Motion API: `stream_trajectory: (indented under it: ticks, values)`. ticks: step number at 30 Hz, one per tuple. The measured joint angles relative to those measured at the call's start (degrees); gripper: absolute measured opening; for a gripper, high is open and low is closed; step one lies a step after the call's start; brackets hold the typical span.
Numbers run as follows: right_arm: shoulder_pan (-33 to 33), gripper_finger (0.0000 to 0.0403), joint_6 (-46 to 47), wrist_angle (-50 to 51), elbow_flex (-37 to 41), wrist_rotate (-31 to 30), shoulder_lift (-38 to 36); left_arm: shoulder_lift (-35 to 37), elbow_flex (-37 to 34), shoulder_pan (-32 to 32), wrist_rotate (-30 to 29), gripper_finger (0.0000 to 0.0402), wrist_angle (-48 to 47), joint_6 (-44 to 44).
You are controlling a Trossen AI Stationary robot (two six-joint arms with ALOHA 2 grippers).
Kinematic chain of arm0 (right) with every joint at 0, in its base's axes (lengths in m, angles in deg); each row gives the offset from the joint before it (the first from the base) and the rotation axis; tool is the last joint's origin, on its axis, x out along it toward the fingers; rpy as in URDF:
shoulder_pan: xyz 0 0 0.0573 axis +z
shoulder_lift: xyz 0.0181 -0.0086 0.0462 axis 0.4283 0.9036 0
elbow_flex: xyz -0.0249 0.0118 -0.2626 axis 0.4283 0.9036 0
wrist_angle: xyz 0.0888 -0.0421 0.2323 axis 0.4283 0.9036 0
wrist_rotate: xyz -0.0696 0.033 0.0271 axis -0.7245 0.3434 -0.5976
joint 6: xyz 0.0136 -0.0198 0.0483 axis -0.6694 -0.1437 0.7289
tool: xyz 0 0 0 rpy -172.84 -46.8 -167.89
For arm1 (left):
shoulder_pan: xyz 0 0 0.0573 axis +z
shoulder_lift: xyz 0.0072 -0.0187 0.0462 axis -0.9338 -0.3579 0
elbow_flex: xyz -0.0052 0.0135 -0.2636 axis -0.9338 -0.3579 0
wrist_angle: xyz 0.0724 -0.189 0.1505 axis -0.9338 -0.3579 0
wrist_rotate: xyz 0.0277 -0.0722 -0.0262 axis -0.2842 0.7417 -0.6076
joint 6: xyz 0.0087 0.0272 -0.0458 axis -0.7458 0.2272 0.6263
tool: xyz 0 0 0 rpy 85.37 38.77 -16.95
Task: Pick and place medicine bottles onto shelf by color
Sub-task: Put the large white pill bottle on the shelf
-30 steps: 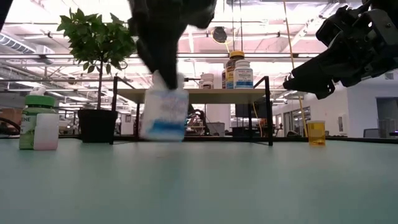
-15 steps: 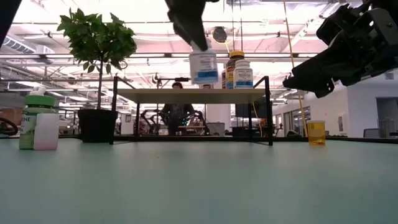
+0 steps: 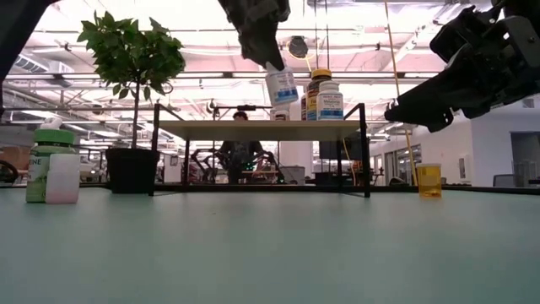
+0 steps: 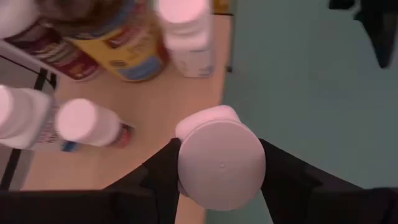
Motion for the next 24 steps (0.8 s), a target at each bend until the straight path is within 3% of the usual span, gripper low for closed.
stream_trajectory:
  ticks: [8,24]
  values:
    - [-0.85,0.0215,0.01,1.03,0.00,-0.07,0.00,-1.04,0.00,4.50,1.90,0.0185,0.38,-3.31]
    - [-0.85,0.0215,-0.61,1.48,0.00,-0.15,0.00,-2.82,0.00,5.05,2.68,0.0186,0.46,-12.04]
